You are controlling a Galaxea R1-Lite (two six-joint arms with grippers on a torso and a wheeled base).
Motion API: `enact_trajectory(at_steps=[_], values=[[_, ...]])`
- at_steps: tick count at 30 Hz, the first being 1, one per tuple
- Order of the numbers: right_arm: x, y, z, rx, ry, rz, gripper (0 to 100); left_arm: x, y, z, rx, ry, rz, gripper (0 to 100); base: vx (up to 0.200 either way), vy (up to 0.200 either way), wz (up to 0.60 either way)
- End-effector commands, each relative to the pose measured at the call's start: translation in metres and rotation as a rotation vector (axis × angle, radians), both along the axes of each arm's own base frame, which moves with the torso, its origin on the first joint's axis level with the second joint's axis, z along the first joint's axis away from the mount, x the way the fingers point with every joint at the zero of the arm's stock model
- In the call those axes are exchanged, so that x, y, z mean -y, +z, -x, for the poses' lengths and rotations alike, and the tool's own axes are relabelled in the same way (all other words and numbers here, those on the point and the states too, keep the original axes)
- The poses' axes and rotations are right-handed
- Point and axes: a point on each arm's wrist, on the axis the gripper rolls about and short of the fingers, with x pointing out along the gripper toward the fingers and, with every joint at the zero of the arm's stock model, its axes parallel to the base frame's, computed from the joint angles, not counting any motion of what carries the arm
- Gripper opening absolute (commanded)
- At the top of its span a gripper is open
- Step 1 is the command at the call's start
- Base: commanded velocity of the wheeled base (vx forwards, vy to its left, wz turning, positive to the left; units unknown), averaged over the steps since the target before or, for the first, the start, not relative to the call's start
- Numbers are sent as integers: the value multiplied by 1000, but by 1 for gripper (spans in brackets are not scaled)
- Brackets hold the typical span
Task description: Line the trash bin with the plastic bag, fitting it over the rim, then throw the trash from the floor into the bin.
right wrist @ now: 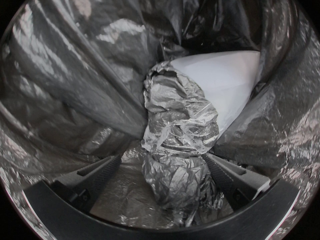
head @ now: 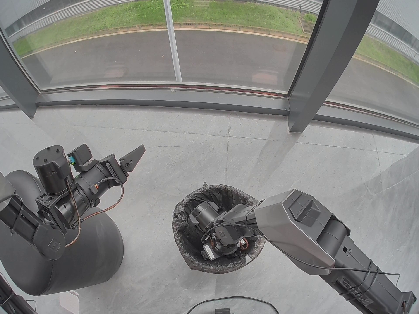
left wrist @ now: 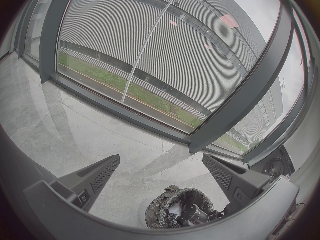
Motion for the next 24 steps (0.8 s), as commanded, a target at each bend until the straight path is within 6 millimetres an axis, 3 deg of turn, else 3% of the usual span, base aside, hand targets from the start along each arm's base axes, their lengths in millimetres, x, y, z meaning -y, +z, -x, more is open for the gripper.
enact_trajectory(at_steps=[1,15,19,24], values=[[4,-5,4,-42,-4,47,100,0,0,0,-1,-1,-1,100,0,0,0],[26,-11,29,-285,82,305,100,1,-1,1,-3,-4,-1,100,0,0,0],[25,15,30,-247,90,323,100,3,-2,2,-7,-10,-4,100,0,0,0],[23,27,27,-207,120,308,100,4,-3,3,-10,-16,-5,100,0,0,0]])
